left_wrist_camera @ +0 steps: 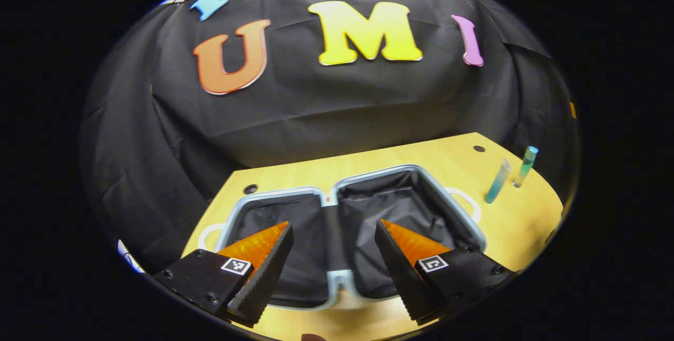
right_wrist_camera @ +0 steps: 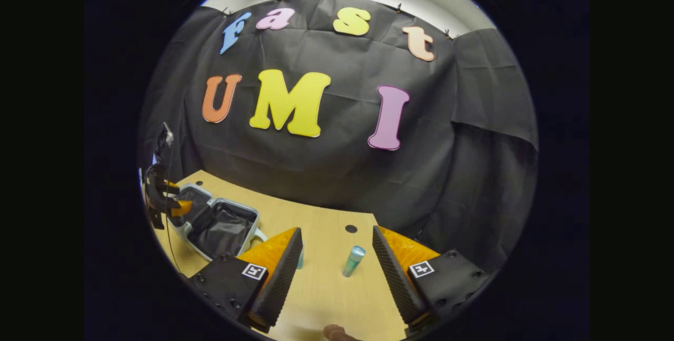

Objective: First open the suitcase, pack the skin care products into it, and then close the suitcase.

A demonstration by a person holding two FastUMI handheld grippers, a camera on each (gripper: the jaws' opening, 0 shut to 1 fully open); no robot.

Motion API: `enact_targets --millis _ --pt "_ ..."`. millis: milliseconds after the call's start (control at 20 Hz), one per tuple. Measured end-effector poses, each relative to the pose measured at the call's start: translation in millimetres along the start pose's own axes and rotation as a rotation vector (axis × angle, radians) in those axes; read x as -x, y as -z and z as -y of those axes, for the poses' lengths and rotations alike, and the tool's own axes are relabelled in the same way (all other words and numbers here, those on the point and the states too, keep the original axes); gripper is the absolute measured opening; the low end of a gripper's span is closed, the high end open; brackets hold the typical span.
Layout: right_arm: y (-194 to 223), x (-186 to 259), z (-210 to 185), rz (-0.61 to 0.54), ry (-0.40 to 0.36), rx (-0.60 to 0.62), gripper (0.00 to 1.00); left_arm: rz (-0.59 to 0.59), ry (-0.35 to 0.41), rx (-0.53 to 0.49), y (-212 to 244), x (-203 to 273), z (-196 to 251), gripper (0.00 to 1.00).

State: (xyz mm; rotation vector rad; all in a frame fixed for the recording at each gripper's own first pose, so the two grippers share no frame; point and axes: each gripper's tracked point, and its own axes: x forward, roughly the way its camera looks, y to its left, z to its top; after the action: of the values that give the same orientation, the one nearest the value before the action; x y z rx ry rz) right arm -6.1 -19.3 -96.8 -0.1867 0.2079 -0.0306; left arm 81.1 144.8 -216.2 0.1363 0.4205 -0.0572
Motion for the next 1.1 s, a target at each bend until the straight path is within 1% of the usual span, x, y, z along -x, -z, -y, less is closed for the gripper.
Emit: enact_targets --millis 200,250,500,650,800,950,1100 --pt "18.0 -12.5 11.1 -0.023 -0.04 0.005 0.8 -0.017 0.118 0.034 -3.9 -14.2 101.2 0.99" --pt "22.6 -16.0 14.8 -0.032 -0.049 0.006 0.8 -0.016 0.14 0.03 -9.4 -9.5 124.1 0.99" --pt "48.9 -34.9 52.2 -0.084 -0.052 -0.015 0.8 -0.065 0.254 0.015 2.2 -25.3 220.5 0.99" --pt "67.2 -44.8 75.1 -0.115 -0.046 -0.008 0.8 -0.102 0.29 -0.005 14.0 -46.8 261.1 0.99" --pt "84.0 -50.7 93.0 -0.134 -0.052 0.02 0.8 -0.116 0.334 -0.029 21.0 -65.7 297.2 0.99" --pt "103.7 -54.6 108.3 -0.167 -0.057 0.04 0.8 -0.132 0.323 -0.056 29.8 -92.4 316.7 0.99" --pt "118.3 -58.3 121.0 -0.196 -0.054 0.049 0.8 -0.147 0.306 -0.043 36.0 -117.5 330.4 0.99"
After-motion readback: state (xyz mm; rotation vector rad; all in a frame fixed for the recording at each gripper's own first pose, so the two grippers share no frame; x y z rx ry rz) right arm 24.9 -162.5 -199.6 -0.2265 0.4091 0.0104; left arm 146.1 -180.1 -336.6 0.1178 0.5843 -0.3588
